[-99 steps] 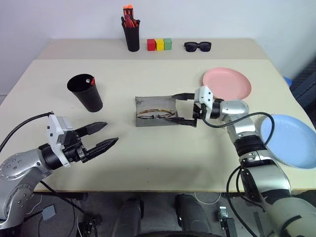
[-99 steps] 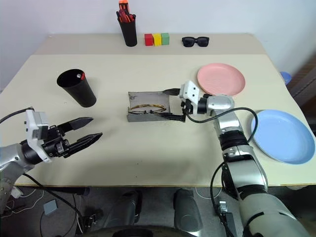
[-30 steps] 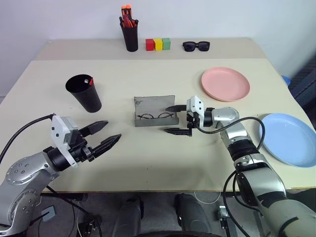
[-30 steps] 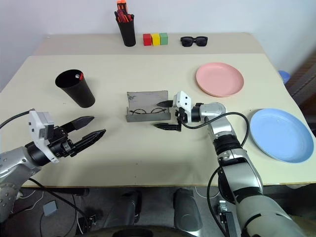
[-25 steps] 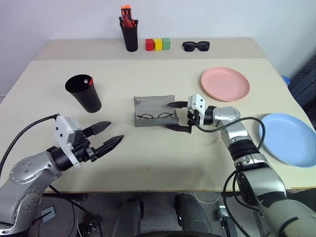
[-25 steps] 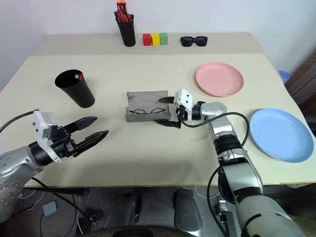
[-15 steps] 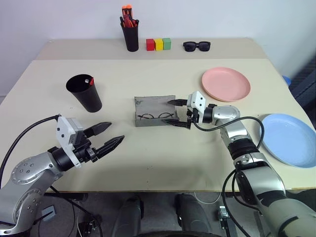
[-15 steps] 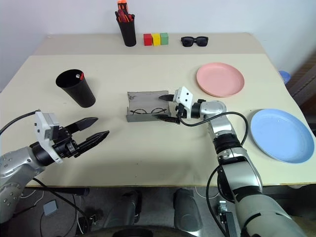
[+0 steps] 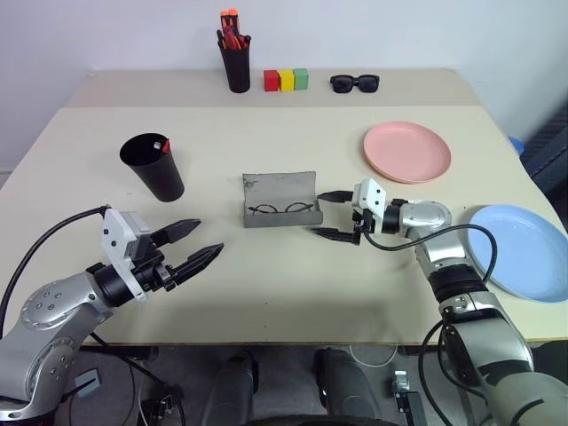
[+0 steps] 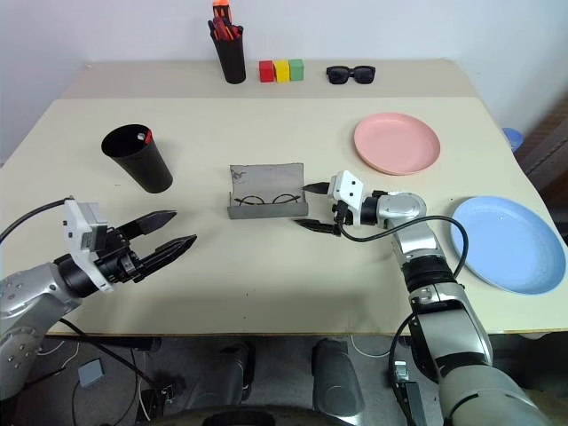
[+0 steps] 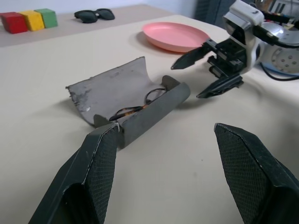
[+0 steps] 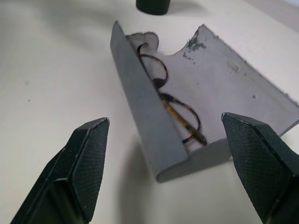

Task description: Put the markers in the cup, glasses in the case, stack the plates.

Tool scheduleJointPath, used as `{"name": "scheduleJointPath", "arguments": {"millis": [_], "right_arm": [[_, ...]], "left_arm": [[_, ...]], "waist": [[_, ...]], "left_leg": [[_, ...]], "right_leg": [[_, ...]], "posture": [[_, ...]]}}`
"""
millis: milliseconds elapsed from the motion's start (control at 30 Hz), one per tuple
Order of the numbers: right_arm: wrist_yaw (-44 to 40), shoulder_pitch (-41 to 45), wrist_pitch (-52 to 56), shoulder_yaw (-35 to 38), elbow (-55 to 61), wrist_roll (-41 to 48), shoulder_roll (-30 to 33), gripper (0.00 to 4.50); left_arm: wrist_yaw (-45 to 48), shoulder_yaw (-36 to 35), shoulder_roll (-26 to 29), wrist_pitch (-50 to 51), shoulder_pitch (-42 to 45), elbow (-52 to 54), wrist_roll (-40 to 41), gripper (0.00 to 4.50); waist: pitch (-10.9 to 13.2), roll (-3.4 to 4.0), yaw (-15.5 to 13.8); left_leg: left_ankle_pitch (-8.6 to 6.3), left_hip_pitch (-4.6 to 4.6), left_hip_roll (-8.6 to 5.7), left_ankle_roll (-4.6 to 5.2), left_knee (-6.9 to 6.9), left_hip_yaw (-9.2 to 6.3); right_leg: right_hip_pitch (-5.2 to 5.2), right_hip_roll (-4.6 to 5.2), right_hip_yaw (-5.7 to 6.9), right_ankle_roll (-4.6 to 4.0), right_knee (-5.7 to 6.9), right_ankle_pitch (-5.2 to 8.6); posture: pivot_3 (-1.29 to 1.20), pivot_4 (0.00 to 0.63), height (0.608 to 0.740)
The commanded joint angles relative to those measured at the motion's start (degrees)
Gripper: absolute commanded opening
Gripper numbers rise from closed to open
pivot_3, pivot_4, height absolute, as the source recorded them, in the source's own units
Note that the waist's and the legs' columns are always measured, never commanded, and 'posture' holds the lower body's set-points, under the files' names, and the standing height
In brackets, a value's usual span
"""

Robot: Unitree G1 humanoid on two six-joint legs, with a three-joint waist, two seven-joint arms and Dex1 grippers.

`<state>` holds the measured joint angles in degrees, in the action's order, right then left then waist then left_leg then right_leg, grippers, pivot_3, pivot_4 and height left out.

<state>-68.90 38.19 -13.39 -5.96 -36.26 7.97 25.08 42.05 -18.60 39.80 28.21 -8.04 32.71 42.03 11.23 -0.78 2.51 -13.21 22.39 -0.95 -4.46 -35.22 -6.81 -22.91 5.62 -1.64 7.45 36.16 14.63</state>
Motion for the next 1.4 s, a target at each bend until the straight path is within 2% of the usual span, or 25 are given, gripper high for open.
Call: {"name": "scheduleJointPath", "arguments": {"millis": [33, 467, 567, 767, 1100, 1167, 1233, 1300, 1333, 1400], "right_arm": [[0.3, 0.2, -0.3, 0.5, 2.3, 0.3, 0.8, 3.95], [0.4, -0.2, -0.8, -0.1, 1.7, -0.1, 0.1, 3.95], [0.6, -0.1, -0.8, -0.4, 1.5, -0.2, -0.3, 3.12], [0.6, 0.1, -1.1, -0.6, 1.1, -0.4, -0.7, 0.05], [-0.5, 0.0, 0.5, -0.7, 1.7, 0.0, -0.8, 0.05], [-1.0, -0.1, 1.0, -0.7, 2.3, 0.2, -0.6, 0.57], [-0.6, -0.2, 0.5, -0.3, 3.0, 0.4, -0.9, 1.29], [-0.4, -0.2, 0.7, -0.1, 3.2, 0.5, -1.2, 2.37], [-0.2, -0.1, 0.6, -0.2, 3.1, 0.4, -1.2, 2.76], [-0.1, 0.1, 0.5, -0.3, 2.9, 0.2, -1.3, 2.76]], "left_arm": [[0.6, 0.4, -0.2, -1.1, 1.0, 0.4, -0.3, 3.36], [0.6, 0.2, -0.3, -1.1, 0.8, 0.5, -0.7, 3.36], [0.4, 0.1, -0.4, -1.0, 0.7, 0.6, -0.8, 3.36], [-0.2, 0.2, -0.6, -1.2, 0.5, 0.6, -1.9, 3.36], [-0.5, 0.4, -0.9, -1.1, 0.3, 0.7, -2.7, 3.36], [-0.5, 0.3, -1.0, -1.1, 0.2, 0.8, -2.7, 3.36], [-0.5, 0.4, -1.0, -1.1, 0.2, 0.9, -2.6, 3.36], [-0.5, 0.5, -1.1, -1.0, 0.3, 0.8, -2.7, 3.36], [-0.5, 0.5, -1.1, -1.0, 0.4, 0.8, -2.7, 3.36], [-0.5, 0.5, -1.0, -0.9, 0.5, 0.8, -2.7, 3.36]], "waist": [[0.0, 0.00, 0.0], [0.0, 0.00, 0.0], [0.0, 0.00, 0.0], [0.0, 0.00, 0.0], [0.0, 0.00, 0.0], [0.0, 0.00, 0.0], [0.0, 0.00, 0.0], [0.0, 0.00, 0.0], [0.0, 0.00, 0.0], [0.0, 0.00, 0.0]], "left_leg": [[0.00, 0.00, 0.00, 0.00, 0.00, 0.00], [0.00, 0.00, 0.00, 0.00, 0.01, 0.00], [0.00, 0.00, 0.00, 0.00, 0.01, 0.00], [0.00, 0.00, 0.00, 0.00, 0.01, 0.00], [0.00, 0.00, 0.00, 0.00, 0.01, 0.00], [0.00, 0.00, 0.00, 0.00, 0.01, 0.00], [0.00, 0.00, 0.00, 0.00, 0.01, 0.00], [0.00, 0.00, 0.00, 0.00, 0.01, 0.00], [0.00, 0.00, 0.00, 0.00, 0.01, 0.00], [0.00, 0.00, 0.00, 0.00, 0.01, 0.00]], "right_leg": [[0.00, 0.00, 0.00, 0.00, 0.00, 0.00], [-0.01, 0.00, 0.00, 0.00, 0.00, 0.00], [-0.01, 0.00, 0.00, 0.00, 0.00, 0.00], [-0.01, 0.00, 0.00, 0.00, 0.00, 0.00], [0.00, 0.00, 0.00, 0.00, 0.00, 0.00], [0.00, 0.00, 0.00, 0.00, 0.00, 0.00], [0.00, 0.00, 0.00, 0.00, 0.00, 0.00], [0.00, 0.00, 0.00, 0.00, 0.00, 0.00], [0.00, 0.00, 0.00, 0.00, 0.00, 0.00], [0.00, 0.00, 0.00, 0.00, 0.00, 0.00]], "posture": [[0.00, 0.150, 0.740], [0.00, 0.150, 0.740], [0.00, 0.150, 0.740], [0.00, 0.150, 0.740], [0.00, 0.150, 0.740], [0.00, 0.150, 0.740], [0.00, 0.150, 0.740], [0.00, 0.150, 0.740], [0.00, 0.150, 0.740], [0.00, 0.150, 0.740]]}}
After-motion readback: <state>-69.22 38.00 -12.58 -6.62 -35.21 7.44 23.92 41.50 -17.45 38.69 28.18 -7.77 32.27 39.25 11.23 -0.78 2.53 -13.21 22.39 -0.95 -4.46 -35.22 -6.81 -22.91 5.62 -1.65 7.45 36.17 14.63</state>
